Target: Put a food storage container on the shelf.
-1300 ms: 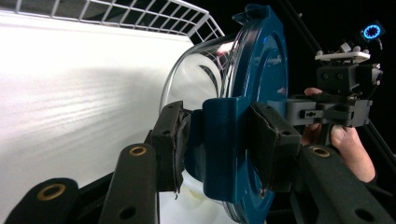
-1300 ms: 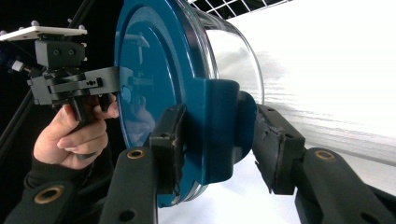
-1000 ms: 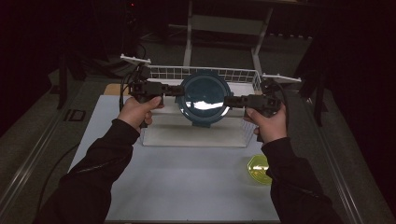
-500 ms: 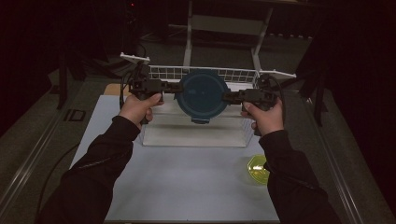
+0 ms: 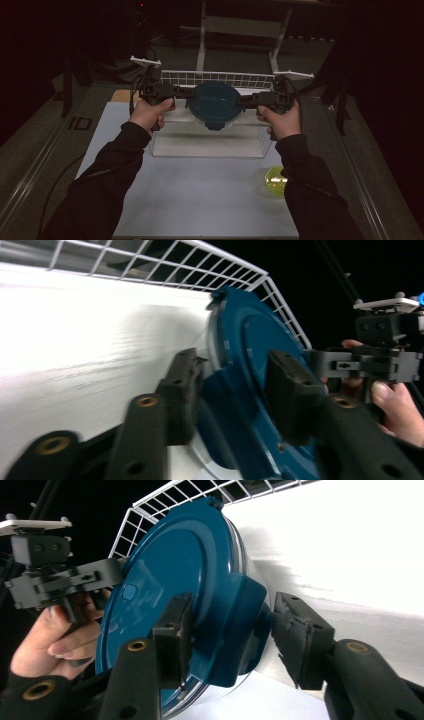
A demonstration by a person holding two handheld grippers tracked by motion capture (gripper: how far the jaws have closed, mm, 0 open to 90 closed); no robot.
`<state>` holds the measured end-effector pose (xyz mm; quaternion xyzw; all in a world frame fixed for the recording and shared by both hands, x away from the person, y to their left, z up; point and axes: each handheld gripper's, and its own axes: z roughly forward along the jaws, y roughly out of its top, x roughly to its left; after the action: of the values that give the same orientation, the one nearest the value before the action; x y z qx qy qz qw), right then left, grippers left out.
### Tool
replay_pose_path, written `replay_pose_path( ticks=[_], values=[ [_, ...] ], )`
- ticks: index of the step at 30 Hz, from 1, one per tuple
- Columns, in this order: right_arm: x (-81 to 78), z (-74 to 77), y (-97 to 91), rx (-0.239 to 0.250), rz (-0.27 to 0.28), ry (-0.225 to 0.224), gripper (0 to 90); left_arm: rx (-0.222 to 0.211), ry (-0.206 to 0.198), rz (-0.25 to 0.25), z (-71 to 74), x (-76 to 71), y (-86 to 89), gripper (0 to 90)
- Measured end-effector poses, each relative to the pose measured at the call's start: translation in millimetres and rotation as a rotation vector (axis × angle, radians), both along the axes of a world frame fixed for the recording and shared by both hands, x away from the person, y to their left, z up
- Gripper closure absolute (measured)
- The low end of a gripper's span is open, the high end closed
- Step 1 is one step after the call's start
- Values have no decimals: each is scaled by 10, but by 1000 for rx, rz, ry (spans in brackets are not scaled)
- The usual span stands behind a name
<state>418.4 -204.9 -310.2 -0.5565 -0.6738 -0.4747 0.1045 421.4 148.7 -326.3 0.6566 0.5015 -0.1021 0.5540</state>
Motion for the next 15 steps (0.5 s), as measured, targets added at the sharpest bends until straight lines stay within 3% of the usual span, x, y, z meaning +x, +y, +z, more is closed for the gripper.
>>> replay_pose_path(
  ticks=[4, 7, 8, 11, 12, 15],
  values=[
    [-57, 84, 10, -15, 5, -47, 509, 21, -34, 11, 53, -51, -5, 457],
    [-97, 129, 10, -26, 9, -72, 509, 30, -59, 14, 87, -109, 9, 457],
    [-148, 175, 28, -67, 21, -101, 499, 55, -79, 21, 109, -152, 23, 457],
    [-207, 211, 27, -83, 22, -132, 505, 55, -97, 25, 125, -197, 44, 452],
    [-270, 239, 20, -92, 22, -160, 514, 59, -131, 31, 147, -257, 62, 445],
    [-337, 257, 21, -102, 32, -179, 524, 77, -160, 32, 162, -316, 71, 430]
  ],
)
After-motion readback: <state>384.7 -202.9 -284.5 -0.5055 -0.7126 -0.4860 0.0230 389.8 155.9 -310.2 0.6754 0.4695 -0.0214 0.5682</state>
